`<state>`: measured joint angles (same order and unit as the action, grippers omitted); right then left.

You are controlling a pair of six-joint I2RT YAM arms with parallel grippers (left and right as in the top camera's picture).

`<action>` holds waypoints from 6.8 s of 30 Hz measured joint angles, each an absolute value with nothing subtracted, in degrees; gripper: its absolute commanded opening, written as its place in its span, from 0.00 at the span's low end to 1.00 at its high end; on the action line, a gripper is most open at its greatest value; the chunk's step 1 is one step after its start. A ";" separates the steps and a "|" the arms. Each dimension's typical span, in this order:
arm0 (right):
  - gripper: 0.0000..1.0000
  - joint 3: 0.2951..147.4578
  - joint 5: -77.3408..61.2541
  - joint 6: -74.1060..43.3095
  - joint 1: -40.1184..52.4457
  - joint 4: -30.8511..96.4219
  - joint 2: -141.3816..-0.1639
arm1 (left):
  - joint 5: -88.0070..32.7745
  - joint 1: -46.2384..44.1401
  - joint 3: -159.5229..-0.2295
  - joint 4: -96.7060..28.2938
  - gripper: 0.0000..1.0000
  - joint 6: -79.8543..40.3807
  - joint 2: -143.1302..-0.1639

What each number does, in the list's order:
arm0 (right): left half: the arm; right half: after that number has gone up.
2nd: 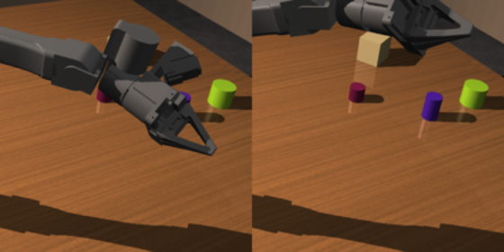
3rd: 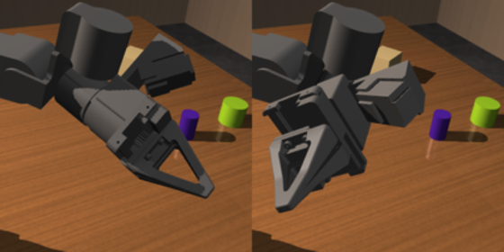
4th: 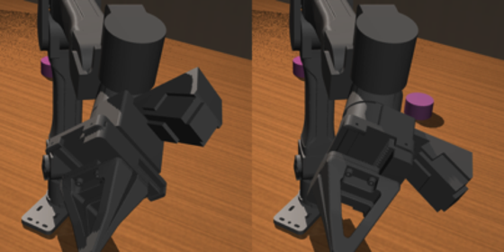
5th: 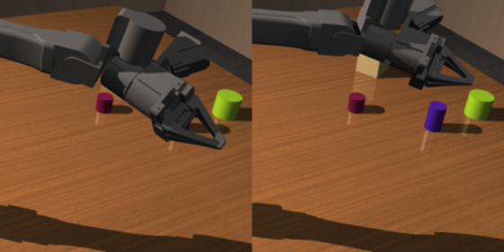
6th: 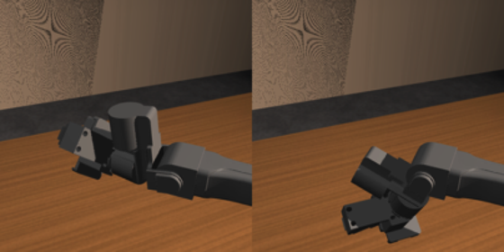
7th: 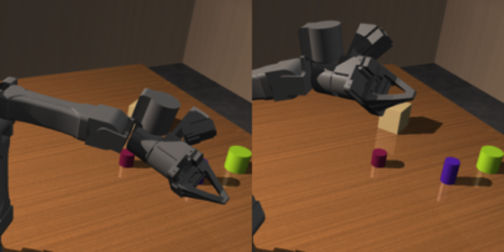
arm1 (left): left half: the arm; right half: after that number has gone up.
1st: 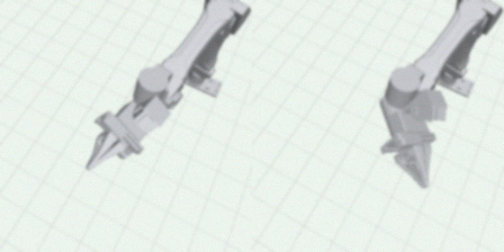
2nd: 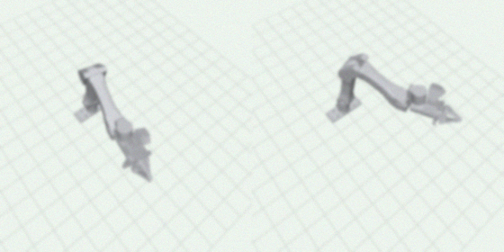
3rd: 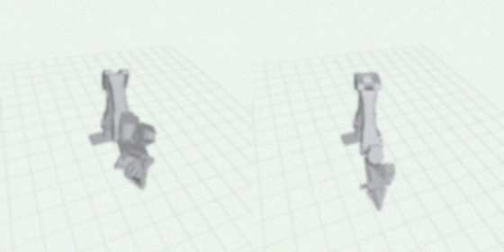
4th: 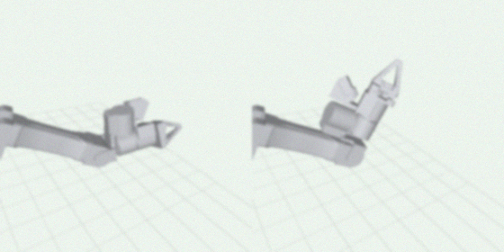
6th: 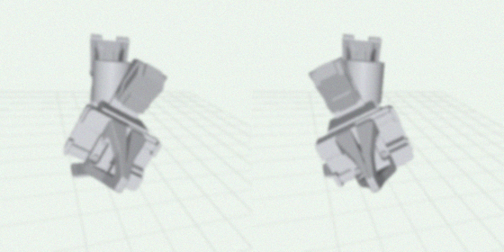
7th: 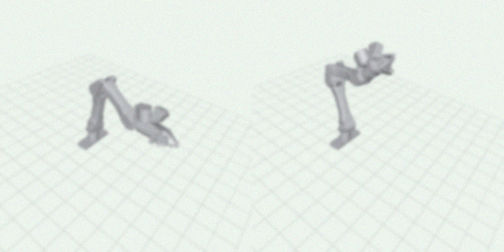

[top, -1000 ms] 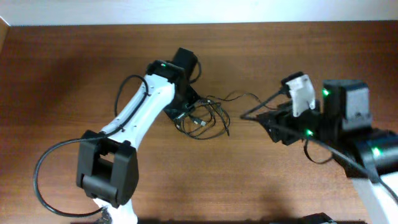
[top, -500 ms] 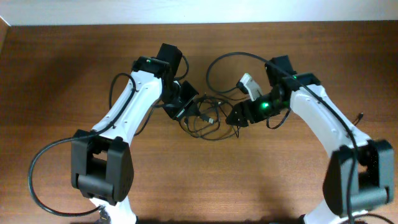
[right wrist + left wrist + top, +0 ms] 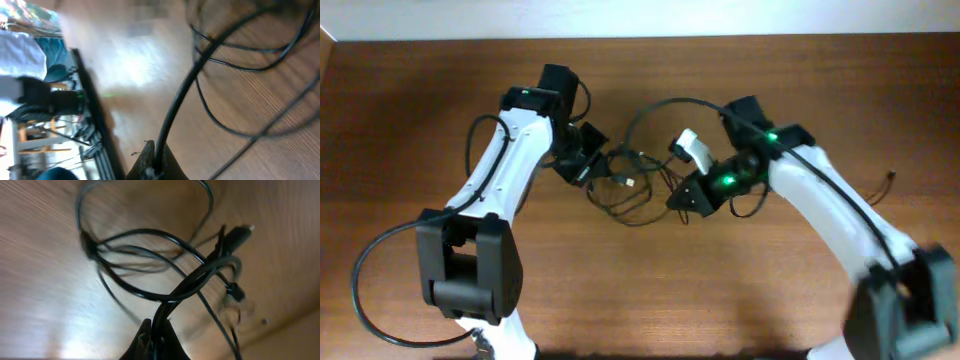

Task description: Untangle cables

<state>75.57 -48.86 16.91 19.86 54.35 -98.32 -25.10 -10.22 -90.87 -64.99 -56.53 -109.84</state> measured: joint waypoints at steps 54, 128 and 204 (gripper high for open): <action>0.04 83.35 -37.39 10.48 30.33 54.06 -74.48 | -4.29 -10.46 -90.87 -68.18 0.00 -56.10 -109.86; 0.04 83.31 -6.20 3.95 30.09 40.05 -49.84 | -21.80 -18.57 -75.24 -51.42 0.88 -3.29 -109.95; 0.04 131.90 45.78 32.86 30.09 23.33 -69.52 | -10.87 -10.52 -75.96 -48.36 0.07 -1.63 -115.52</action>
